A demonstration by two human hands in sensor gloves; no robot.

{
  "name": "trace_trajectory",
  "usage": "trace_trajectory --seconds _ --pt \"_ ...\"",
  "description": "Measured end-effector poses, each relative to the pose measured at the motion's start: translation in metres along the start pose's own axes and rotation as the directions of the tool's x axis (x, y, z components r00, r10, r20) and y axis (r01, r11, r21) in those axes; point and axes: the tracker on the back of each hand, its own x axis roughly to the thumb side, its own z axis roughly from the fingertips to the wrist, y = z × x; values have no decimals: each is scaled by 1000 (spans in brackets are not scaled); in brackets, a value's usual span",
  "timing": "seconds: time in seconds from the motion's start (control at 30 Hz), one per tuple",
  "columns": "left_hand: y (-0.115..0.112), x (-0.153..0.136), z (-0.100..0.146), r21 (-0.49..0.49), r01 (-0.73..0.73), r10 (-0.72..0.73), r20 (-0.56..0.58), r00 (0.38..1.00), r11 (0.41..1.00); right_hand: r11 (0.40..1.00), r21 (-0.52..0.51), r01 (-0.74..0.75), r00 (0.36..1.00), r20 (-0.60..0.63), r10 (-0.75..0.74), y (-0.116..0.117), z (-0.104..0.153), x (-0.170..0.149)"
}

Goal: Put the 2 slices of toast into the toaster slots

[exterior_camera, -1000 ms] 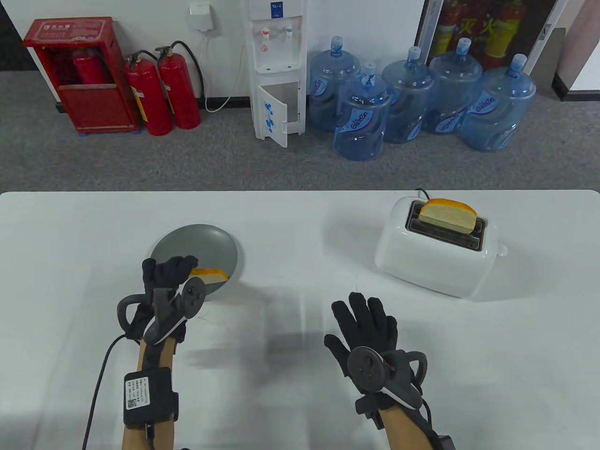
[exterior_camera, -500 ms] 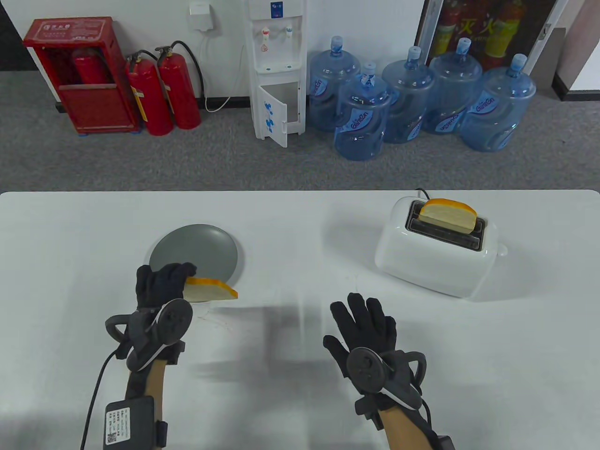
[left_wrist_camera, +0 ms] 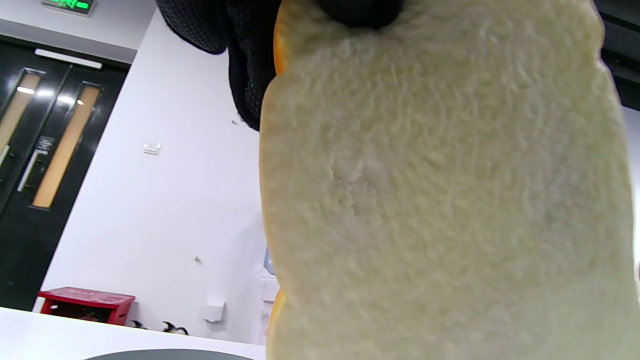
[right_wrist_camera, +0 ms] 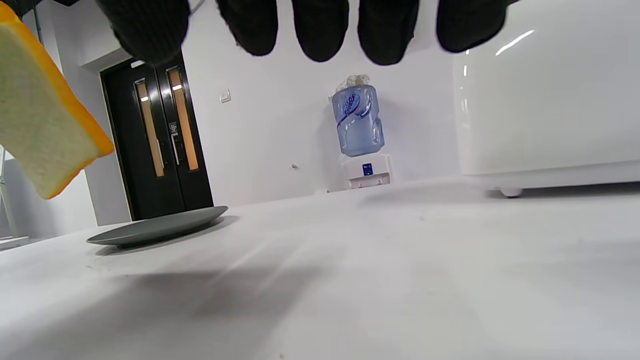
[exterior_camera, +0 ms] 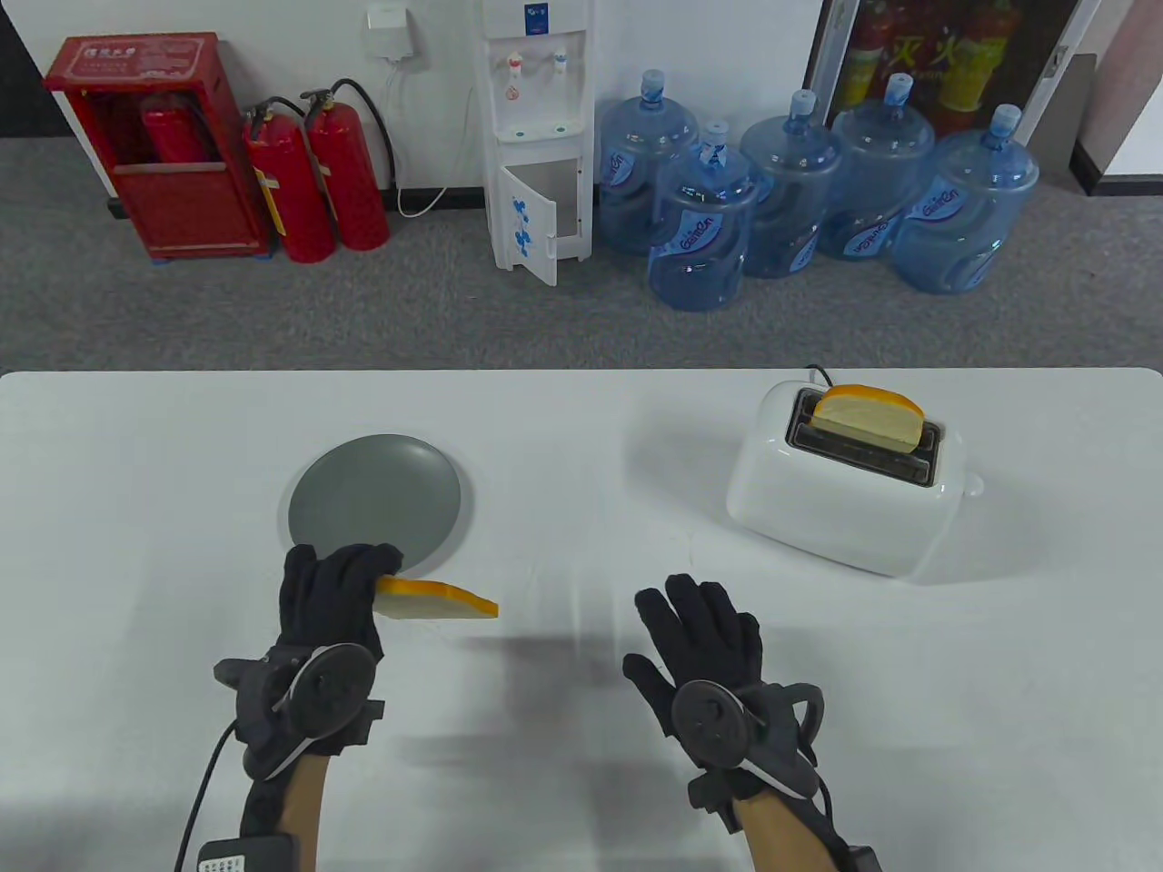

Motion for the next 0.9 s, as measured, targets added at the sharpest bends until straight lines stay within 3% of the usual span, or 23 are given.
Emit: trace_trajectory --seconds 0.3,0.9 --pt "1 25 10 -27 -29 32 93 995 999 998 -49 26 998 62 -23 -8 5 9" --pt "-8 87 26 -116 -31 68 329 942 993 954 -281 105 919 393 14 -28 27 65"
